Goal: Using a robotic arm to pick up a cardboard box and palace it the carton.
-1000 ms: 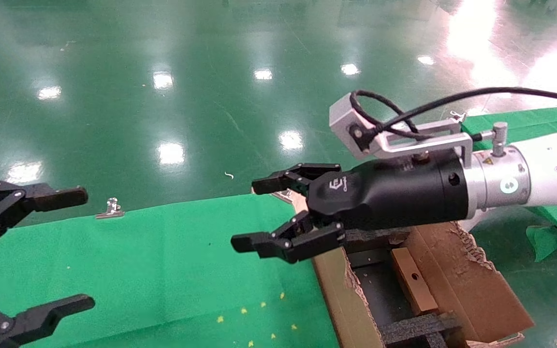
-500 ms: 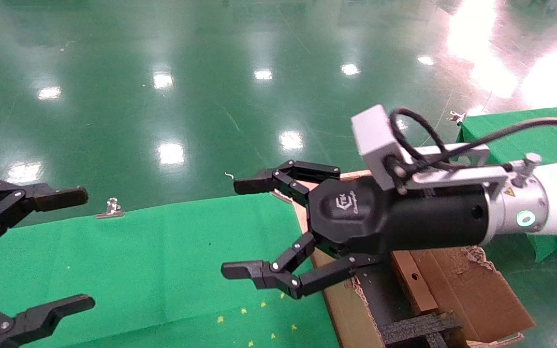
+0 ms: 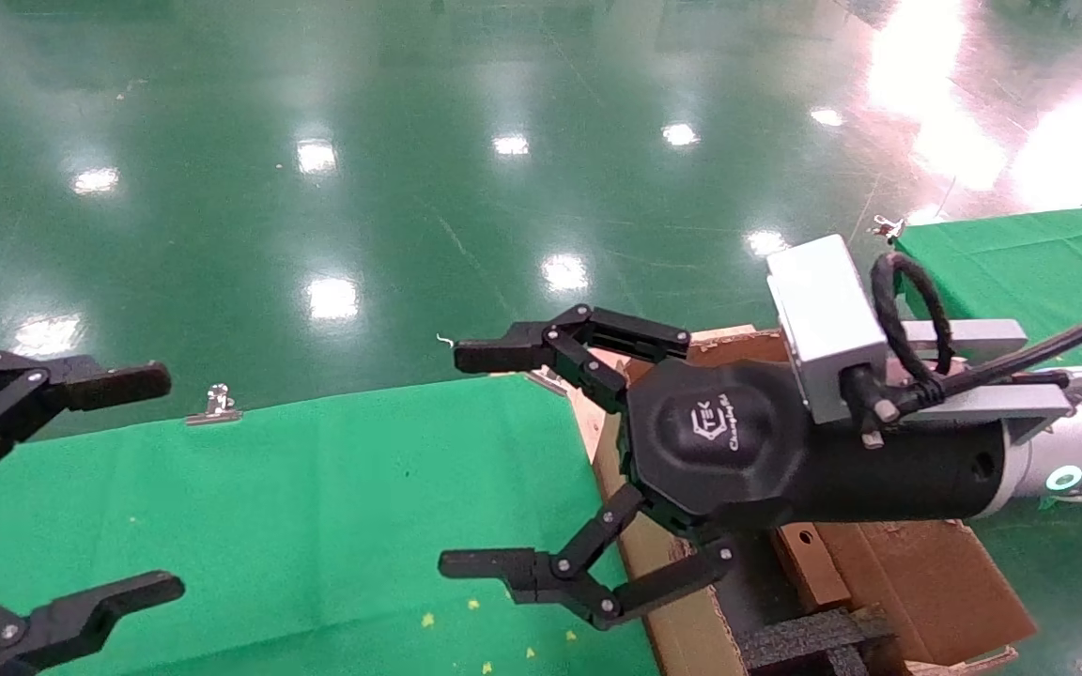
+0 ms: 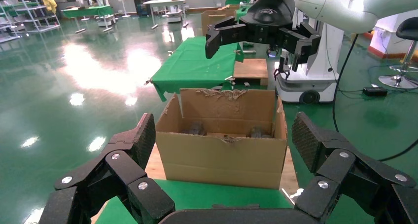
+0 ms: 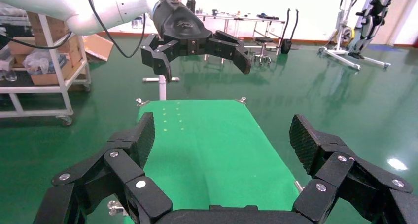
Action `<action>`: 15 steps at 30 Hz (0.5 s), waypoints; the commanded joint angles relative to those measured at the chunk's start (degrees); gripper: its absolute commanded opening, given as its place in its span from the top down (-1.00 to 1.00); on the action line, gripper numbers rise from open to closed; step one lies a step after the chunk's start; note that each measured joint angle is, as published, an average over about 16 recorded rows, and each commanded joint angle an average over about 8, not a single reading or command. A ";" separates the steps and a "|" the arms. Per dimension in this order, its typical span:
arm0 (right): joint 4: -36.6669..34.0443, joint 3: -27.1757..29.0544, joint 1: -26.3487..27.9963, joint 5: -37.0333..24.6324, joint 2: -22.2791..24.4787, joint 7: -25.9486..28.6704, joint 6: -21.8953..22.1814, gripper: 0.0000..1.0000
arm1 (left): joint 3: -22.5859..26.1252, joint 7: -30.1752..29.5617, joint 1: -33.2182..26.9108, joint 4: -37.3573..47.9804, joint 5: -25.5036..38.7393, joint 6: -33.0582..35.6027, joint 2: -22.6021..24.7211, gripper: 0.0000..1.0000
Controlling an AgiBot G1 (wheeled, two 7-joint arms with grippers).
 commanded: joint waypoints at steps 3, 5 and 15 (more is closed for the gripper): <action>0.05 0.25 -0.23 0.16 -0.06 -0.09 -0.10 -1.00 | 0.00 0.00 0.00 0.00 0.00 0.00 0.00 -1.00; 0.03 0.01 -0.02 0.09 -0.03 0.06 -0.02 -1.00 | 0.00 0.00 0.00 0.00 0.00 0.00 0.00 -1.00; -0.06 -0.78 0.65 -0.26 0.10 0.54 0.19 -1.00 | 0.00 0.00 0.00 0.00 0.00 0.00 0.00 -1.00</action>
